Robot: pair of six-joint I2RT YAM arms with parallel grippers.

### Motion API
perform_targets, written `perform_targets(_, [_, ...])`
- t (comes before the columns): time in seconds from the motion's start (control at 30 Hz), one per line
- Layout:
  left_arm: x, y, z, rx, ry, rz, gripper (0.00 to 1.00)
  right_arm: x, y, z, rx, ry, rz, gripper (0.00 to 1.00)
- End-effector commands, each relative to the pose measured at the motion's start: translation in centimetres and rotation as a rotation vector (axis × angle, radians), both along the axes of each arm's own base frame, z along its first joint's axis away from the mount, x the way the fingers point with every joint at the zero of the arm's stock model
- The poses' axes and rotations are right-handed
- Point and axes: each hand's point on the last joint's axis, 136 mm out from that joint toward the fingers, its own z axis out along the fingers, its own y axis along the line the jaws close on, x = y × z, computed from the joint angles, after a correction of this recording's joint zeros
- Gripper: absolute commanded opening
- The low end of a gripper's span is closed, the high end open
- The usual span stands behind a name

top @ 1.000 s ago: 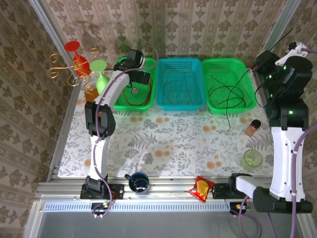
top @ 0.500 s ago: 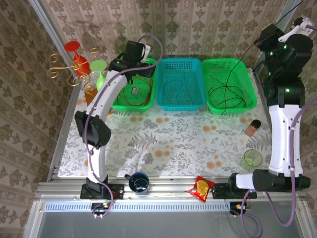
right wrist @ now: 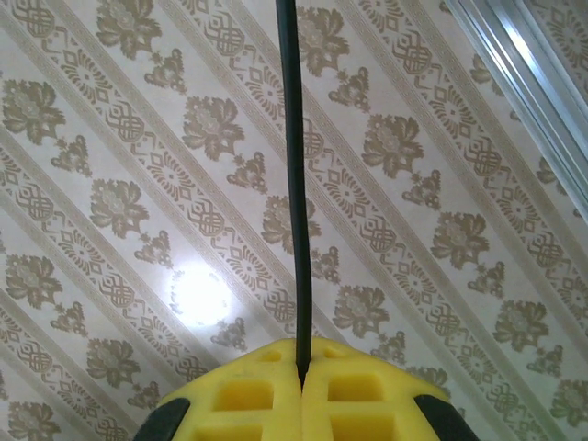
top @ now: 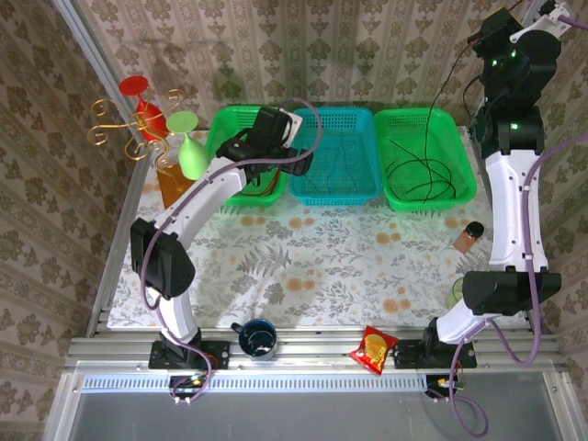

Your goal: Untangle the cables

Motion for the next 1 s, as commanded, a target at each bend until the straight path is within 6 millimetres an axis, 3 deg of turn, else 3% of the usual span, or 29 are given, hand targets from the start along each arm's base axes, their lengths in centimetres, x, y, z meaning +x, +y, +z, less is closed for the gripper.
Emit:
perform_targets(0.0, [-1.3,-0.3,1.9,-0.083,-0.018,0.013,0.93,-1.1,-0.4,3.2,-0.035,-0.104,-0.046,0.0])
perform_targets(0.13, [-2.2,-0.3,1.1,-0.087,-0.002,0.015,0.93,-0.2,-0.6,2.1,-0.054,-0.08,-0.059,0.0])
perform_targets(0.27, [-2.8,0.0,0.5,-0.082,0.008,0.02,0.94,-0.2,-0.4,2.7,-0.053,-0.1,-0.051,0.0])
perform_targets(0.37, [-3.2,0.1,0.2,-0.08,0.019,0.025,0.94,0.5,-0.8,0.0,-0.015,-0.012,-0.065,0.0])
perform_targets(0.5, [-3.9,-0.1,-0.6,-0.087,0.013,0.046,0.94,2.9,0.5,-9.4,-0.042,0.197,-0.022,0.0])
perform_targets(0.6, [-5.1,-1.2,-1.8,-0.082,0.019,0.027,0.94,3.6,0.7,-18.9,-0.073,0.393,-0.061,0.0])
perform_targets(0.73, [-6.5,-2.3,-3.0,-0.077,0.043,0.025,0.94,3.0,-1.2,-28.3,-0.131,0.629,-0.196,0.0])
perform_targets(0.83, [-7.8,-3.8,-3.3,-0.097,0.045,-0.001,0.95,2.8,-2.7,-32.5,-0.193,0.789,-0.277,0.0])
perform_targets(0.97, [-9.0,-5.0,-4.3,-0.095,0.058,-0.007,0.95,2.7,-4.4,-35.5,-0.235,0.929,-0.369,0.0])
